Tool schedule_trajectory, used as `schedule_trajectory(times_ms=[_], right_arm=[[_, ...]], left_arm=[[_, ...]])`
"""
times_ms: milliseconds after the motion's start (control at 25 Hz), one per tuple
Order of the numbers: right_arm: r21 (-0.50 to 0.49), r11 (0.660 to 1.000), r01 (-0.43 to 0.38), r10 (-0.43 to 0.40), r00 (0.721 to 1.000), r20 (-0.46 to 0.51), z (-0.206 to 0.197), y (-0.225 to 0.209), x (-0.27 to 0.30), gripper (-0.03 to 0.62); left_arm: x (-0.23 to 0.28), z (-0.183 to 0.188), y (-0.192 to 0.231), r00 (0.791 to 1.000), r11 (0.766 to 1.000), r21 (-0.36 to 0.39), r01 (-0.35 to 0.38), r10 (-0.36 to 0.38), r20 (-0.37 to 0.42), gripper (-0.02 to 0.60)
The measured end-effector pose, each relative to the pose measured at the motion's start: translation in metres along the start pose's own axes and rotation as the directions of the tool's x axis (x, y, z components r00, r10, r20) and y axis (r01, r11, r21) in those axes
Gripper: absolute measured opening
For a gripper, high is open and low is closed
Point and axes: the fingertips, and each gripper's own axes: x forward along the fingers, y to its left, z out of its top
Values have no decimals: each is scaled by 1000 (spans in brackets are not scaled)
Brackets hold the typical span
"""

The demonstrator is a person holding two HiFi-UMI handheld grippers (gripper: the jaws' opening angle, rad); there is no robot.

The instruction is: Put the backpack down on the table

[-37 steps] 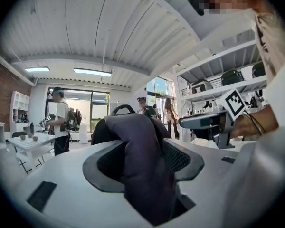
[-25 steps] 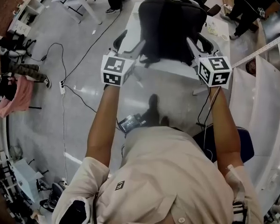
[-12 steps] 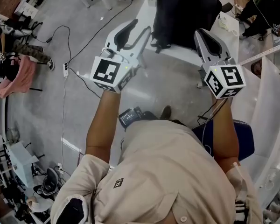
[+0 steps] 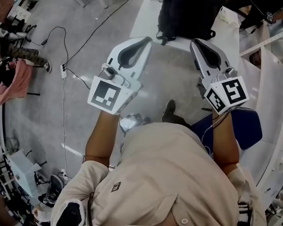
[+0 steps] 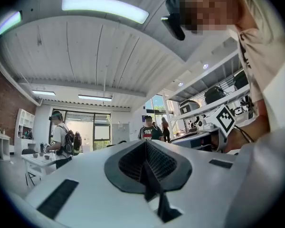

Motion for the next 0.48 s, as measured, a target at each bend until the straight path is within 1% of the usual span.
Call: schedule_trajectory(times_ms=[160, 240, 320, 400, 480], right_arm=[[-13, 1000, 27, -27, 1000, -8, -1, 12, -12, 36], [-11, 1000, 19, -19, 1000, -19, -1, 32, -21, 35], [0, 1000, 10, -10, 999, -36, 8, 65, -37, 35], [-5, 1000, 29, -29, 998, -49, 19, 86, -56, 34], [-21, 998, 66, -67, 996, -54, 24, 90, -71, 32]], left_arm=[[1, 2, -18, 998, 998, -28, 58, -58, 10, 14], [-18, 4, -29, 998, 997, -47, 64, -65, -3, 14], [-50, 19, -44, 997, 996, -59, 68, -70, -17, 15], [-71, 33, -61, 995, 993, -62, 100, -100, 2, 14], [-77, 34, -72, 991, 989, -63, 131, -131, 4, 14]])
